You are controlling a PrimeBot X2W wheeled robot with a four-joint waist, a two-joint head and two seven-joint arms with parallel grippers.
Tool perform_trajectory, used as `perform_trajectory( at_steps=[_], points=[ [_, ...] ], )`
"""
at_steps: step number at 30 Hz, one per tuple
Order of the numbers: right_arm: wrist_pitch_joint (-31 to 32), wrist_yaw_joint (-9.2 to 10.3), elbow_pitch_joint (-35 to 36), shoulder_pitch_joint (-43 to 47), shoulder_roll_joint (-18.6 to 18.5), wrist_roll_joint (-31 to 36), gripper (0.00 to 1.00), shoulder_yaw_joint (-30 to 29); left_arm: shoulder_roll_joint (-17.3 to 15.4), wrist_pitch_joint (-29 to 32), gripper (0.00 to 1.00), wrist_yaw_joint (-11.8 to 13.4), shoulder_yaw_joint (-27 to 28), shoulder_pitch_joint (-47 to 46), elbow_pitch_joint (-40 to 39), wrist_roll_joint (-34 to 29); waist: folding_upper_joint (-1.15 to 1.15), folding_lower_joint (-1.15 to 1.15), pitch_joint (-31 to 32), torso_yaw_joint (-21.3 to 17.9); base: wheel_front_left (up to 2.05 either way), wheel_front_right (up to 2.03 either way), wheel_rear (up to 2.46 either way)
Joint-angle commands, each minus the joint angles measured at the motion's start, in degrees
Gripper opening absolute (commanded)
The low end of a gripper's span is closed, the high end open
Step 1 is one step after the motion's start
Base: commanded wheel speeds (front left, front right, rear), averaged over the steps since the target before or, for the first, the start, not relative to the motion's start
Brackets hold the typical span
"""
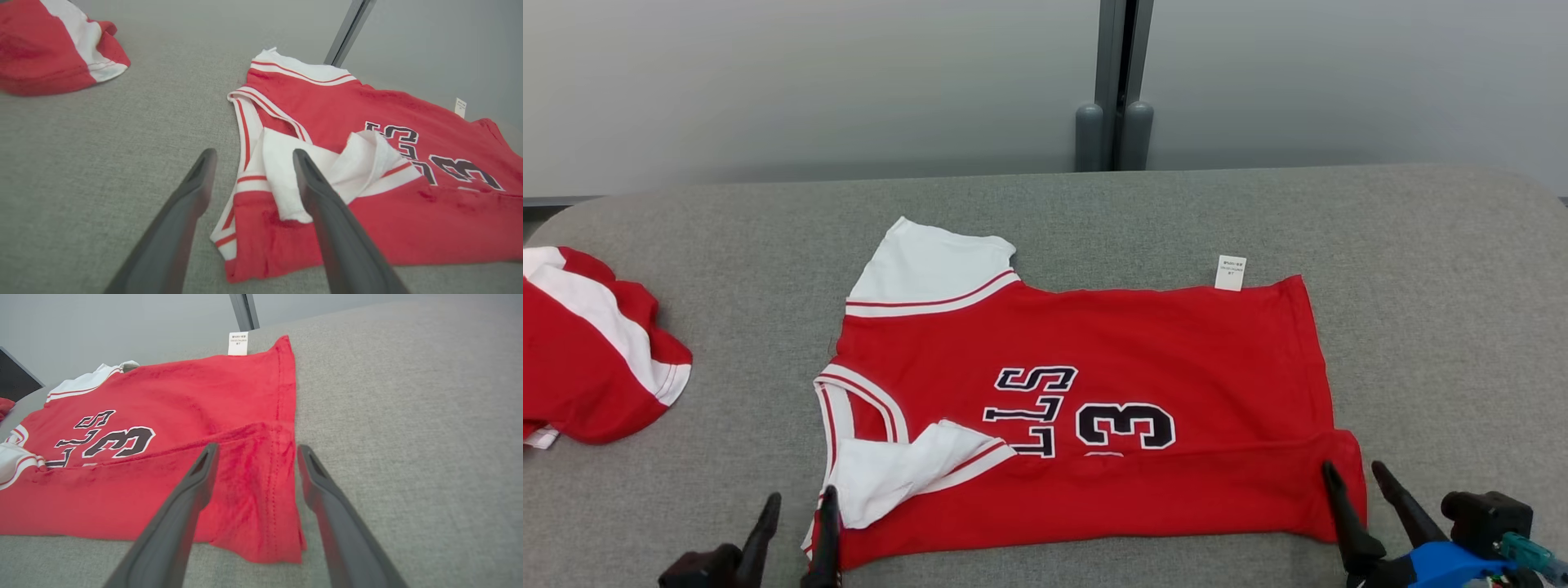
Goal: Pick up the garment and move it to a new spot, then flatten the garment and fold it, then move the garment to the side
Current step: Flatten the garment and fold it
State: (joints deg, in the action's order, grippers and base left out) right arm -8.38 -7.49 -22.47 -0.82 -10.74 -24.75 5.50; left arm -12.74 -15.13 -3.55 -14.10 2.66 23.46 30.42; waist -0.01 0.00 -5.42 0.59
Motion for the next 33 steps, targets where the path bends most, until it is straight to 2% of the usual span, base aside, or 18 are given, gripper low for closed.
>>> perform_trajectory(
  at_steps=[1, 9, 14, 24, 33],
  points=[
    [-0.38, -0.01, 0.84, -0.56, 0.30, 0.80, 1.00, -0.67, -0.15, -0.01, 1.00, 0.10, 1.03, -1.23, -1.01, -0.68, 0.01, 0.00, 0.21, 0.01, 0.00, 0.00, 0.00],
    [-4.90, -0.01, 3.97, -4.73, 2.51, 7.87, 1.00, -1.86, 0.71, 0.00, 1.00, 0.94, 6.58, -2.54, -8.69, -8.92, 0.01, 0.00, 2.02, -0.08, 0.00, 0.00, 0.00],
    [-6.57, -0.01, 5.10, -5.37, 4.43, 10.83, 1.00, -2.23, 2.41, -0.01, 1.00, 0.70, 9.69, -3.15, -10.94, -12.59, 0.01, 0.00, 3.37, 0.09, 0.00, 0.00, 0.00],
    [-6.84, -0.01, 11.15, 0.36, 6.96, 12.96, 1.00, -5.31, 4.74, -0.01, 1.00, -0.45, 13.23, -0.86, -10.82, -18.93, 0.01, 0.00, 6.25, 0.68, 0.00, 0.00, 0.00],
    [-6.85, -0.01, 10.99, 4.03, 7.76, 14.37, 1.00, -4.83, 5.13, 0.00, 1.00, -2.10, 12.72, -1.00, -6.81, -21.57, 0.01, 0.00, 7.39, 0.90, 0.00, 0.00, 0.00]
  ],
)
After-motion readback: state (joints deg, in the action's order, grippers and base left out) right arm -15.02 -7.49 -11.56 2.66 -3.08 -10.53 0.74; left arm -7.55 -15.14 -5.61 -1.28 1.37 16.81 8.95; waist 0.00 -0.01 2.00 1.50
